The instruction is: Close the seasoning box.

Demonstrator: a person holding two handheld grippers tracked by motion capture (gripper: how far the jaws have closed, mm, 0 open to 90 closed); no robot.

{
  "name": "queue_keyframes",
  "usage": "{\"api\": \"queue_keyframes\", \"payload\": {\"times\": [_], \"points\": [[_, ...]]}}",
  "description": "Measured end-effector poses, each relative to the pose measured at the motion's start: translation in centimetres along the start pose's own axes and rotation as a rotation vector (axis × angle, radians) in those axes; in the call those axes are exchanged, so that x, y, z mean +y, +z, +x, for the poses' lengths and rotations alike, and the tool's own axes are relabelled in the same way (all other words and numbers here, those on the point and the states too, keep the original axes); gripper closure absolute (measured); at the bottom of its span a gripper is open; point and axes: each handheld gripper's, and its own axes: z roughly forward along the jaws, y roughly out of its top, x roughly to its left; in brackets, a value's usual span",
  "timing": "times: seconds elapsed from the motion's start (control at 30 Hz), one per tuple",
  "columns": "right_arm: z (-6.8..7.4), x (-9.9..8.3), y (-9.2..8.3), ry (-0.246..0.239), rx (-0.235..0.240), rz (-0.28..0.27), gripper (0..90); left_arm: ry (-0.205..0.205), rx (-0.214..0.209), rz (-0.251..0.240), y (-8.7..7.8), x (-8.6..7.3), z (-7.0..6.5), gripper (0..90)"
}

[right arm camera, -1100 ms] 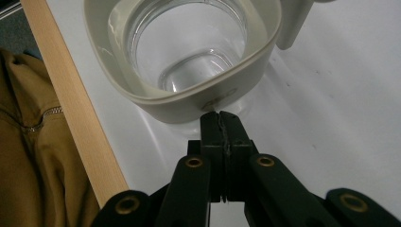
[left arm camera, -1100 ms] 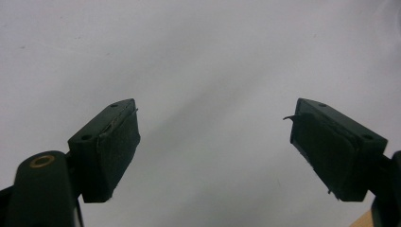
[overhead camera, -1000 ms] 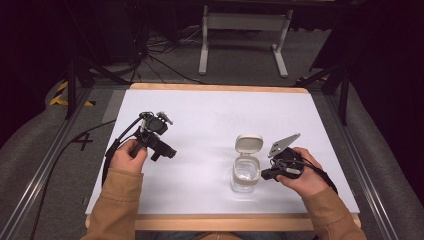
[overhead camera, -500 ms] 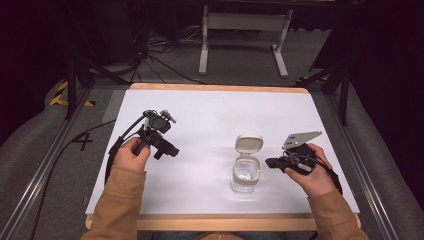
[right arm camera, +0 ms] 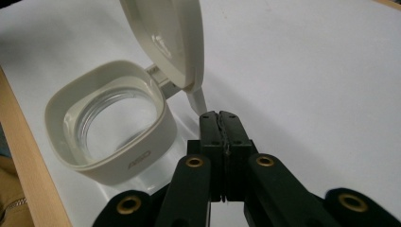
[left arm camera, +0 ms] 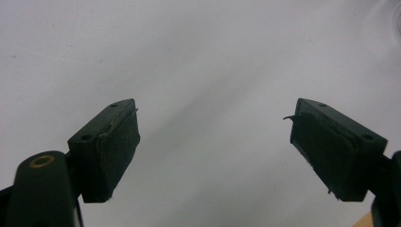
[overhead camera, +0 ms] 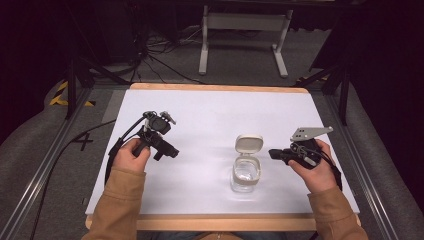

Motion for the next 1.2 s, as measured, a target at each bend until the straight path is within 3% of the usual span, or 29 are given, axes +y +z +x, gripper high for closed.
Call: {"api": "queue_keyframes", "payload": {"times": [0.13,0.47,0.83,1.2], "points": [[-0.4,0.6,0.3,0.002,0.021,-0.013,90.0,-0.028,0.005,-0.004,-0.2,-0.8,0.1,16.7],[-1.1,1.7,1.5,-0.009,0.038,-0.027,90.0,-0.055,0.019,0.009,-0.4,-2.1,0.2,16.6],[-0.8,2.4,2.3,-0.034,0.048,-0.028,90.0,-0.078,0.029,0.008,-0.6,-3.0,0.5,16.6],[-0.8,2.5,2.5,-0.036,0.047,-0.019,90.0,-0.073,0.029,0.009,-0.7,-3.0,0.5,16.6]]}}
